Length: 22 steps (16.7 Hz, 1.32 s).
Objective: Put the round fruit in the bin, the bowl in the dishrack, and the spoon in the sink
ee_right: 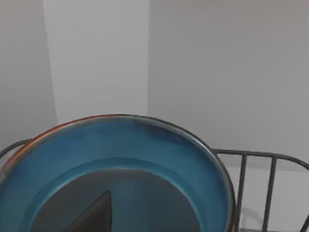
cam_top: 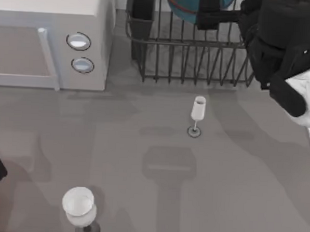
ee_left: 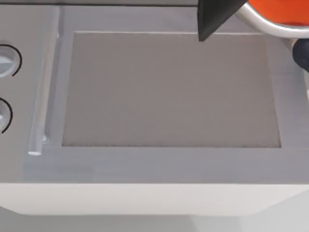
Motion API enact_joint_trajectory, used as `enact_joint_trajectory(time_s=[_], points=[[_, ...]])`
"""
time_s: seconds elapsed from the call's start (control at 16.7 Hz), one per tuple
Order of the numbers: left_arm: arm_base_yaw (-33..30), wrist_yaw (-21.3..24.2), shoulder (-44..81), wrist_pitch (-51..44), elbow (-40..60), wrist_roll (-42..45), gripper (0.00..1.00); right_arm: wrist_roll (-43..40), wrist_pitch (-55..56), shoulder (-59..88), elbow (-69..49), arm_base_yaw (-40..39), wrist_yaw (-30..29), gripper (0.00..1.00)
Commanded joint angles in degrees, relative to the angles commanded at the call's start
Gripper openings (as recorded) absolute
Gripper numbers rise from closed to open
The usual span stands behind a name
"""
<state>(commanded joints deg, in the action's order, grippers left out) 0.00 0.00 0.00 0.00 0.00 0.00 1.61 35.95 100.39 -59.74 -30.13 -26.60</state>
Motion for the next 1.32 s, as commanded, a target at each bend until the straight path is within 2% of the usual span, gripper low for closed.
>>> enact_joint_trajectory(time_s=[0.36, 0.66, 1.02, 1.32], points=[[0.0, 0.0, 0.0, 0.0, 0.0, 0.0, 1.0, 0.3, -8.3, -29.3, 23.2, 9.5, 13.7, 1.0], [0.0, 0.0, 0.0, 0.0, 0.0, 0.0, 1.0, 0.1, -18.1, -56.8, 40.6, 17.9, 22.0, 1.0], [0.0, 0.0, 0.0, 0.0, 0.0, 0.0, 1.0, -0.7, -29.7, -86.7, 54.9, 26.3, 26.4, 1.0], [0.0, 0.0, 0.0, 0.0, 0.0, 0.0, 1.0, -1.4, -35.5, -99.3, 59.5, 29.9, 26.6, 1.0]])
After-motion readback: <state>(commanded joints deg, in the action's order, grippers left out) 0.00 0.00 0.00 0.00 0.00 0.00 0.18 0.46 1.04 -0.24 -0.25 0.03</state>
